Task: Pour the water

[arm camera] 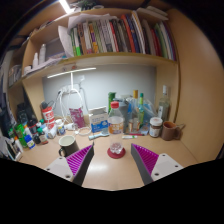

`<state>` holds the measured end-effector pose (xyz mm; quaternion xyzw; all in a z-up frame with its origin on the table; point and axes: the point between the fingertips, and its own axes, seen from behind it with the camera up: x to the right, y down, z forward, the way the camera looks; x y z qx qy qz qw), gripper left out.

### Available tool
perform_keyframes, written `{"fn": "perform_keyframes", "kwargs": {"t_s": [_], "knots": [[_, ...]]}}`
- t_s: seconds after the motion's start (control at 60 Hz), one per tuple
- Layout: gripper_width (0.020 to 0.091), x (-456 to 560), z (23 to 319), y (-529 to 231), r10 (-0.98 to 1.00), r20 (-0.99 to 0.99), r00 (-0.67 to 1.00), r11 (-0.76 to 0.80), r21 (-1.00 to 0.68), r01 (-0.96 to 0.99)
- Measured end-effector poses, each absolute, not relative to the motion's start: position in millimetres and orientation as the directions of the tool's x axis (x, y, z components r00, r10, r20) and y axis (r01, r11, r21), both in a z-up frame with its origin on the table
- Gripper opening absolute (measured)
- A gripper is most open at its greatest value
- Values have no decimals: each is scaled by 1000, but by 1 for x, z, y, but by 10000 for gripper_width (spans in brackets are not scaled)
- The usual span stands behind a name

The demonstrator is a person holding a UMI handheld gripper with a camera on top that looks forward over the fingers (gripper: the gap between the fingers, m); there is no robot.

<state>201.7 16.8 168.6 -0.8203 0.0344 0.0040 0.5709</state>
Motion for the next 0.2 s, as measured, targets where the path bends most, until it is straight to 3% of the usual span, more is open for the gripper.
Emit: {"fn": "perform_keyframes", "kwargs": {"t_s": [0.2], "knots": [[842,175,217,-93,-71,-53,996,-357,-931,-75]]}}
